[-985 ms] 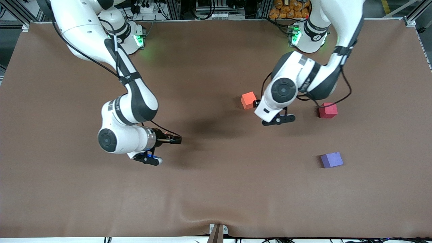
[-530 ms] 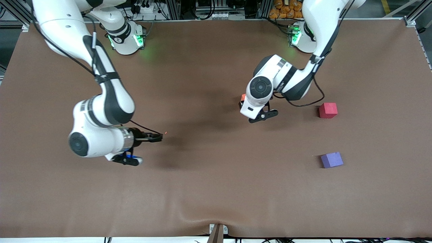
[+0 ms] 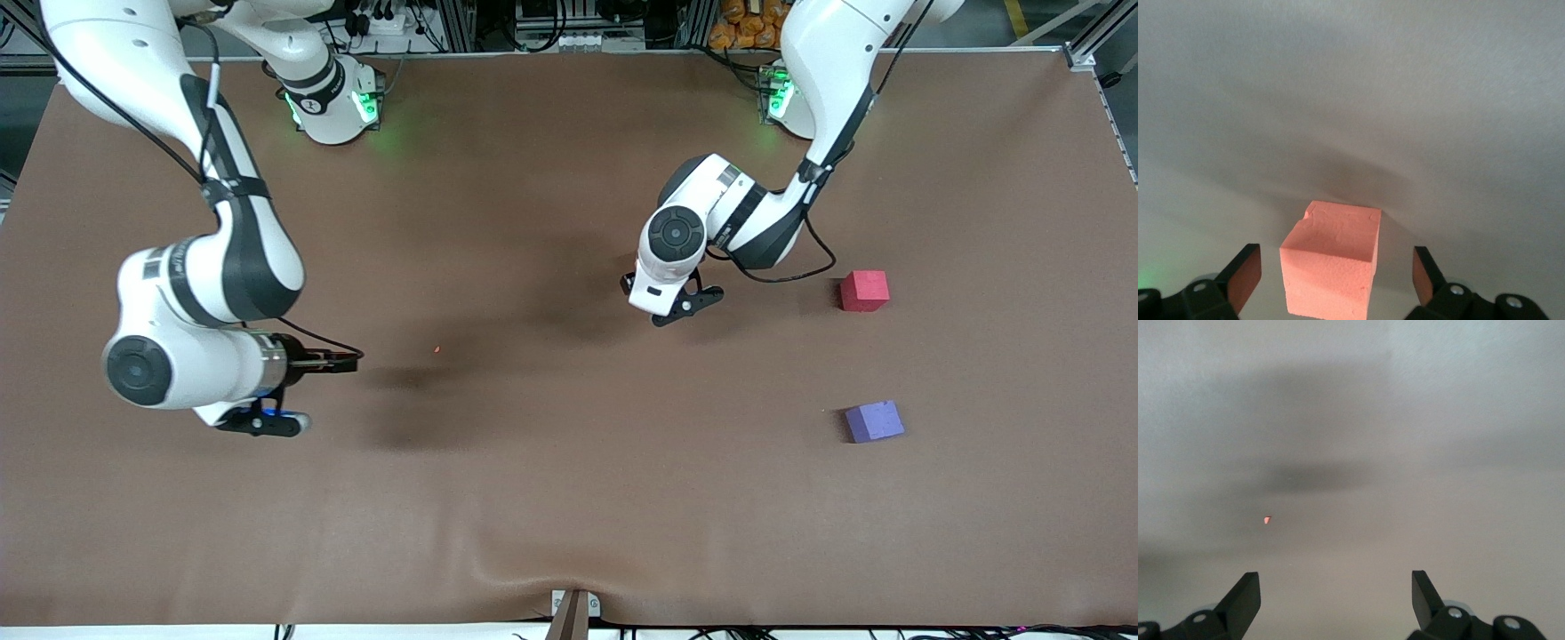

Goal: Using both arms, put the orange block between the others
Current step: 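Carry the orange cube with the left gripper toward the pink and purple cubes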

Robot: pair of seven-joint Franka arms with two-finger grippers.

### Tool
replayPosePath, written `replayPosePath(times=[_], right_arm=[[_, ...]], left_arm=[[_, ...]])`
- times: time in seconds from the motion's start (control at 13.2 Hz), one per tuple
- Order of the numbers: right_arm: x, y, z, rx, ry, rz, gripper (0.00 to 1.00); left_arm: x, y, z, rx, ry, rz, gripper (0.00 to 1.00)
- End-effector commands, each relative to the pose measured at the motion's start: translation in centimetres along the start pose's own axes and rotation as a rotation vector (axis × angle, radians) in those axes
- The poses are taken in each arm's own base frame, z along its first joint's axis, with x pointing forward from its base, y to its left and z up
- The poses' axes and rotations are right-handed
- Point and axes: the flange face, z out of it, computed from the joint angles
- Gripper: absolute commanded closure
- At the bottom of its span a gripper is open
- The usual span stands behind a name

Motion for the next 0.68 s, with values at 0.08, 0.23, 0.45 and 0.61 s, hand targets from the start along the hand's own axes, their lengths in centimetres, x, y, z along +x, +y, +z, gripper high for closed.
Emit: replayPosePath(times=[0.08,0.23,0.45,0.61], right_arm=[[-1.3,5.0,-5.0,0.008,0.063,-0.034,0.0],[-2.4,6.6,-7.6,0.016,0.094,-0.016,0.0],[-4.5,6.9,-10.8,-0.002,0.129,-0.026,0.0],[-5.9,7.3,-13.0,-0.06,0.162,-0.087,0.0]], left_arm=[[-1.0,-0.4,0.8,0.013,0.01,-0.015,0.0],[-1.2,-0.4,1.6,0.026,0.005,-0.01,0.0],[-1.7,0.2,2.8,0.028,0.007,-0.011,0.0],[-1.8,0.4,3.4,0.028,0.008,-0.014,0.0]])
